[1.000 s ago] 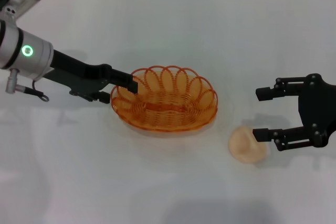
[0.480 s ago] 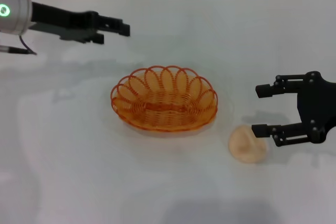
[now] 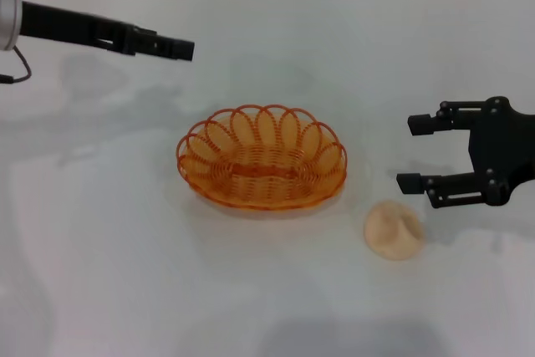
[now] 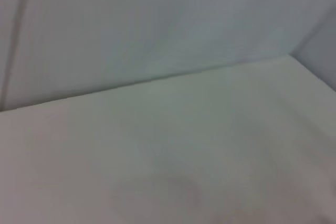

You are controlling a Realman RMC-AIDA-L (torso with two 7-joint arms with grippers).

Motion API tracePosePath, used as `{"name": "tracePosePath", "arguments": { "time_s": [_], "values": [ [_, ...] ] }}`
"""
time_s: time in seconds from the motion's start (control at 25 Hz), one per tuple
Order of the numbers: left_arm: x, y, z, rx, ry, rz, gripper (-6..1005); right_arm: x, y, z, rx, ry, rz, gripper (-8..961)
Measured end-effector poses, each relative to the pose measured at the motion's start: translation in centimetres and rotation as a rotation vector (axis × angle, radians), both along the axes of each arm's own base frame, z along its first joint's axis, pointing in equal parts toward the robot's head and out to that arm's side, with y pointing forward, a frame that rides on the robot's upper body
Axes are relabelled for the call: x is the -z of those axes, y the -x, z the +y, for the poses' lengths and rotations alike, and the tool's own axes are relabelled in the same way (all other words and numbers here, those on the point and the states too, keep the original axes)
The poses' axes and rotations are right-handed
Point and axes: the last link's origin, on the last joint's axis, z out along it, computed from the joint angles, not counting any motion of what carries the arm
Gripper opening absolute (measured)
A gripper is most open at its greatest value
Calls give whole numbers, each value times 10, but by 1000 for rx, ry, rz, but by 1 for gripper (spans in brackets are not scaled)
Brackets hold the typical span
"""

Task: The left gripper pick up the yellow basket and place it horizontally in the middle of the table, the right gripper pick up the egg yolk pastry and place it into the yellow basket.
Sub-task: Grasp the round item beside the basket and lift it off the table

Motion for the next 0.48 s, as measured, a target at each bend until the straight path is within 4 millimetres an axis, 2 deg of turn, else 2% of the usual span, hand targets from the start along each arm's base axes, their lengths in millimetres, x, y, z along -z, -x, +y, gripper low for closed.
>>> {"name": "tracePosePath", "arguments": {
  "time_s": [0.16,0.48],
  "values": [
    [-5,-2,-12,113,64,47,887,0,-1,2,20,-7,0,753],
    [-18,8,-40,275,147,150,888,2,-9,3,82,7,-29,753]
  ]
}}
